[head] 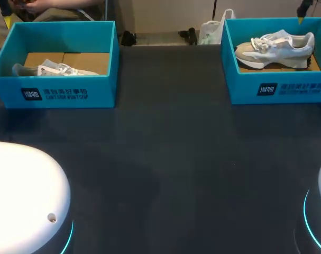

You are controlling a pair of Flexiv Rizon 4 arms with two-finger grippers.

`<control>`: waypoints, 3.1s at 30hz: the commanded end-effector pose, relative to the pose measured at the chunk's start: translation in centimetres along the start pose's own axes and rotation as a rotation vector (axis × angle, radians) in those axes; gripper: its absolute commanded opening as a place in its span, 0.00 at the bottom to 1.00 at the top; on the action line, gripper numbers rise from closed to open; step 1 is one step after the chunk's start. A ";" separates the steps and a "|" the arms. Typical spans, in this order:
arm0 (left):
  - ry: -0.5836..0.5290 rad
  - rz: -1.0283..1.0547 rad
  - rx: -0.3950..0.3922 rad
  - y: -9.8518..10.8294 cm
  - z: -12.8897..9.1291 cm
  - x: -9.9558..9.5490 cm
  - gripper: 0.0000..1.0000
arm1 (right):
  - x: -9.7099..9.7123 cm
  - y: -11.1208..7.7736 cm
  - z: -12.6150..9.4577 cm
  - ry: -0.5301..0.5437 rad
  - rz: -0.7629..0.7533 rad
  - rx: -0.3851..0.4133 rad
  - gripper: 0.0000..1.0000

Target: Take the shoe out of the shoebox, open the shoe tongue, remove and reinsert the insole, then place the shoe into the shoebox

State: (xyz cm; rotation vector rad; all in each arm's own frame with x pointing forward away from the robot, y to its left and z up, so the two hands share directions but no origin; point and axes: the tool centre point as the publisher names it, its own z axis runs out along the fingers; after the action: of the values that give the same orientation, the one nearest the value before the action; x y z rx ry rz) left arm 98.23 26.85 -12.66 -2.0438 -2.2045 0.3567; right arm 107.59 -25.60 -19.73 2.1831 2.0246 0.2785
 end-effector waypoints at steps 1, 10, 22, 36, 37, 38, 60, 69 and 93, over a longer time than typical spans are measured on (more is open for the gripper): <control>0.003 0.000 0.002 0.1 -0.1 0.0 1.00 | 0.0 0.2 -0.1 -0.003 0.000 0.008 1.00; 0.003 0.000 0.002 0.1 -0.1 0.0 1.00 | 0.0 0.2 -0.1 -0.003 0.000 0.008 1.00; 0.003 0.000 0.002 0.1 -0.1 0.0 1.00 | -1.3 1.7 0.9 -0.046 0.012 0.014 1.00; 0.003 0.000 0.002 0.1 -0.1 0.0 1.00 | -4.4 5.6 5.9 -0.081 0.024 0.059 1.00; 0.003 0.000 0.002 0.1 -0.1 0.0 1.00 | -4.5 5.8 6.2 -0.085 0.023 0.064 1.00; 0.003 0.000 0.002 0.1 -0.1 0.0 1.00 | -4.6 5.9 6.3 -0.090 0.017 0.074 1.00; 0.003 0.000 0.002 0.1 -0.1 0.0 1.00 | -6.2 6.2 11.5 -0.176 0.040 0.176 0.90; 0.003 0.000 0.002 0.1 -0.1 0.0 1.00 | -5.8 6.7 12.9 -0.191 0.044 0.179 0.60; 0.003 0.000 0.002 0.1 -0.1 0.0 1.00 | -7.0 7.0 16.5 -0.264 0.018 0.210 0.49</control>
State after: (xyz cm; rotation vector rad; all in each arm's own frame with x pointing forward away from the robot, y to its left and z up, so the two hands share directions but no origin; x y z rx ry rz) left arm 98.23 26.84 -12.67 -2.0439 -2.2047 0.3571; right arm 116.78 -32.78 -33.74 2.2079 1.9568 -0.2042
